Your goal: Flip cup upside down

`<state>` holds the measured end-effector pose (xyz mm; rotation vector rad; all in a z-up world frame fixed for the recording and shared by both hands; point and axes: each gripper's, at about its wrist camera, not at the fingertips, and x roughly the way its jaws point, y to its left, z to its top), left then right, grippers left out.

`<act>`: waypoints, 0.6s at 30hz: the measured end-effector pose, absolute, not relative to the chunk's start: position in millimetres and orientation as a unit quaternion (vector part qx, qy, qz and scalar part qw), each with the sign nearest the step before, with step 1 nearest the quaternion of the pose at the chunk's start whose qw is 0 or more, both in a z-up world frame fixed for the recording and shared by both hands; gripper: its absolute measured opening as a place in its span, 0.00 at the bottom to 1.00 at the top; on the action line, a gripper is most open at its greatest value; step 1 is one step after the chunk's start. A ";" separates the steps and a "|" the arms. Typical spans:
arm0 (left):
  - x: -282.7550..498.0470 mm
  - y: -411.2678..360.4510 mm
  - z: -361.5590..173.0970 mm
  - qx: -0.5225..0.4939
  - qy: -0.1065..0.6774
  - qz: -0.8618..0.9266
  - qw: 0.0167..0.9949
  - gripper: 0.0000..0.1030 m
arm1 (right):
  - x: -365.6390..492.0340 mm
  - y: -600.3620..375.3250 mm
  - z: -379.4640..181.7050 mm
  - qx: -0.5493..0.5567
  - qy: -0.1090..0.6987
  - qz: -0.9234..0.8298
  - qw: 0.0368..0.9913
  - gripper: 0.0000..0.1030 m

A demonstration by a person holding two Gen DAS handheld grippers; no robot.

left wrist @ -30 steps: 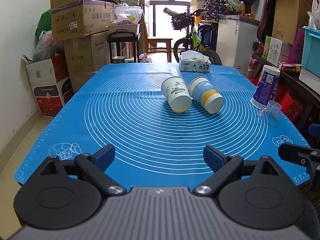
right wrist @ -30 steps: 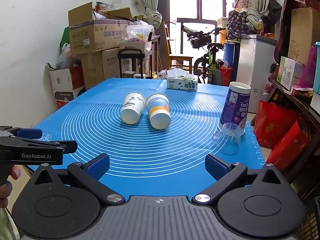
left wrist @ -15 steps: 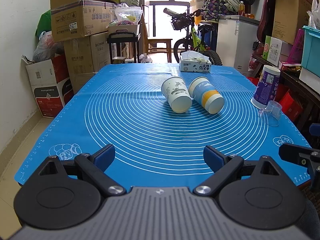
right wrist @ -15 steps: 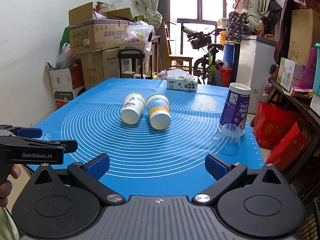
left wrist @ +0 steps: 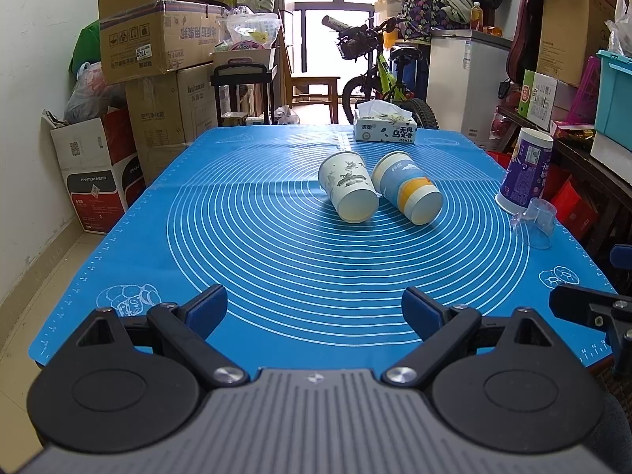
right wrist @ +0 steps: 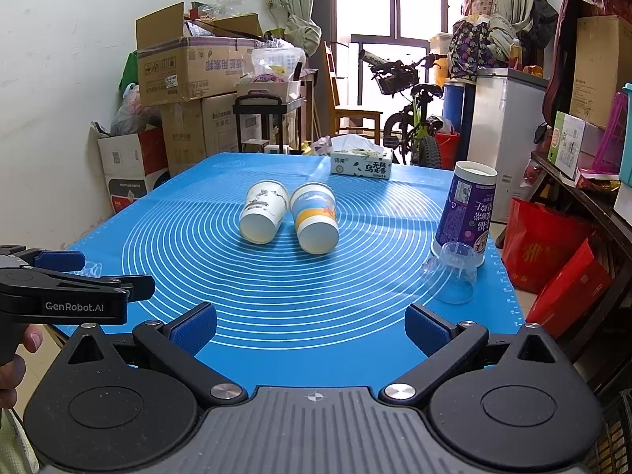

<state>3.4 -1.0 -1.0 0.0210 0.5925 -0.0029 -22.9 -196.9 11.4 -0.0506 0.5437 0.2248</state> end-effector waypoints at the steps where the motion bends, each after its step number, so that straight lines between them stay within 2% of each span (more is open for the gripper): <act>1: 3.7 -1.0 -1.1 0.010 0.292 -0.001 0.956 0.92 | -22.5 -196.9 11.5 -0.025 0.268 0.111 0.957 1.00; 18: 3.7 3.0 1.7 0.012 0.289 -0.003 0.957 0.92 | -21.4 -195.6 11.8 -0.028 0.268 0.110 0.957 1.00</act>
